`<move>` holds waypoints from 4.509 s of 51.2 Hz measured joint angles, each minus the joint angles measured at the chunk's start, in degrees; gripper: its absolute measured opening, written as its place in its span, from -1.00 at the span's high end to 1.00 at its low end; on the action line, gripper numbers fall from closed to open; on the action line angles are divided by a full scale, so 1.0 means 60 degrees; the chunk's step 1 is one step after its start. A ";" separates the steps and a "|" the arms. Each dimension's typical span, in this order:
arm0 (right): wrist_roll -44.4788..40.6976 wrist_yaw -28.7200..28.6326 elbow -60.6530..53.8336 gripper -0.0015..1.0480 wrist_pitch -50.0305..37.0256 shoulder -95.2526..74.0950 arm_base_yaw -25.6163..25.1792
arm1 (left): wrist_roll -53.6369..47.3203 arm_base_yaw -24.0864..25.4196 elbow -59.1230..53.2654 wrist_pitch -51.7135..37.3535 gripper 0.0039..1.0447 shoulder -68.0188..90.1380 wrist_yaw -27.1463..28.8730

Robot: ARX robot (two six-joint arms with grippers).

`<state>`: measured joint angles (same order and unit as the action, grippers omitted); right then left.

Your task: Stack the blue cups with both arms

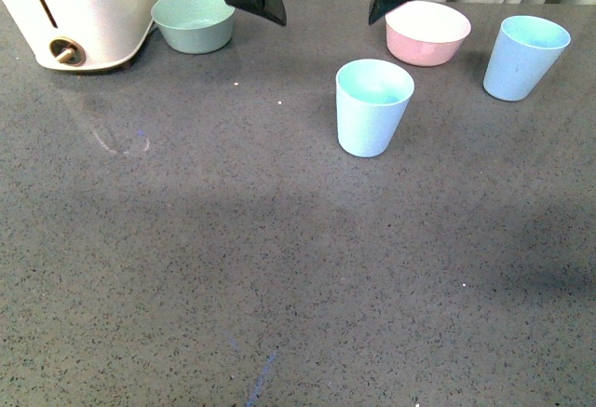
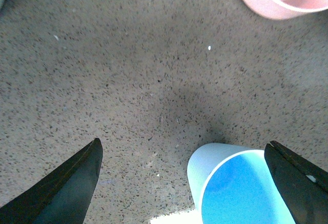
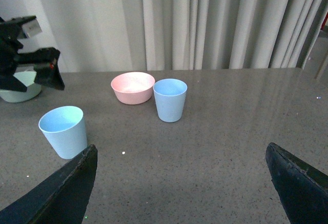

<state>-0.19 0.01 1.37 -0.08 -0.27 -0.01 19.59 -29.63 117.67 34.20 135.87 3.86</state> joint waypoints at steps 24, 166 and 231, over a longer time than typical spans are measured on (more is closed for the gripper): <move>0.0000 -0.0007 0.0000 -0.83 0.0000 0.0000 0.0000 | -0.1395 0.1027 -0.6663 -0.7544 -0.53 -0.5005 0.2116; 0.0000 0.0000 0.0000 -0.83 0.0000 0.0000 0.0000 | -0.3191 0.4903 -1.9467 -0.5723 0.97 -2.2586 -0.0645; -0.4459 -0.2368 0.9460 -0.83 0.0455 -1.5963 -0.0965 | -0.3202 0.4903 -1.9467 -0.5712 -0.84 -2.2593 -0.0645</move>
<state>-26.94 -14.20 58.13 2.66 -96.05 -5.80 0.38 -0.21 0.86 -0.08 0.32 -0.01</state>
